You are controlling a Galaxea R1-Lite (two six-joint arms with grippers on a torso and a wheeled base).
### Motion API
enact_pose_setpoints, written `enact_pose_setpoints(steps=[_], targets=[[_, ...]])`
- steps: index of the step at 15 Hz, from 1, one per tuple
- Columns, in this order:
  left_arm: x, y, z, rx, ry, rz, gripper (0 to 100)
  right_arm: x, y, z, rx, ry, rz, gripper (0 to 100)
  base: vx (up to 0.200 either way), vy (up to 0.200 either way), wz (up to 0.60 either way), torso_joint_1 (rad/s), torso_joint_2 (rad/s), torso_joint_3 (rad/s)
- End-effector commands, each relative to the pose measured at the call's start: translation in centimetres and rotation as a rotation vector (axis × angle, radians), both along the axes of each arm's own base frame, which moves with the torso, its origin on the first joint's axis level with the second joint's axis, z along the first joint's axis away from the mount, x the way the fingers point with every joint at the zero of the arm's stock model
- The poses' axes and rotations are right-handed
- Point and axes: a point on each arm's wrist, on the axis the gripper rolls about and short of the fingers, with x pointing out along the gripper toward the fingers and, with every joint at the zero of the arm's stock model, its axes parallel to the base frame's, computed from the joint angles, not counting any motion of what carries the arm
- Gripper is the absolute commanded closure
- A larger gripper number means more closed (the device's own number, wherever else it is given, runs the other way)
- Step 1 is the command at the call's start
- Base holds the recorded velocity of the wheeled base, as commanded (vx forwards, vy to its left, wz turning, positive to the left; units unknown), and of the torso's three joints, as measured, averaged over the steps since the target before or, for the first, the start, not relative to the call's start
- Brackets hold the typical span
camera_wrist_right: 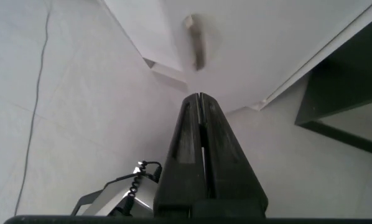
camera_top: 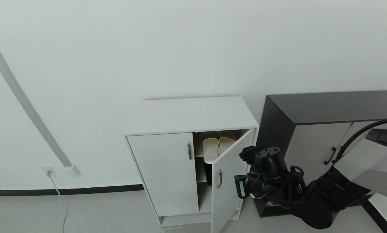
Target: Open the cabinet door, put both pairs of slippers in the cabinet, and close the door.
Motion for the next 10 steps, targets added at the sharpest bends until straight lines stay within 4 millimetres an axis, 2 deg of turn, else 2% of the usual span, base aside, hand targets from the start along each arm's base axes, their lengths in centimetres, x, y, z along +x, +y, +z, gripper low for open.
enact_pose_setpoints(steps=[1,6,10], targets=[[0.0,0.0,0.0,-0.001,0.001,0.001,100,0.1,0.0,-0.1,0.000,0.001,-0.002,100,0.000,0.000,0.00,0.000,0.00,0.000],[0.0,0.0,0.0,-0.001,0.000,0.001,100,0.6,0.2,-0.5,0.000,0.001,-0.005,100,0.000,0.000,0.00,0.000,0.00,0.000],[0.0,0.0,0.0,-0.003,0.001,0.001,100,2.9,1.0,-1.5,0.011,-0.014,-0.025,100,0.000,0.000,0.00,0.000,0.00,0.000]])
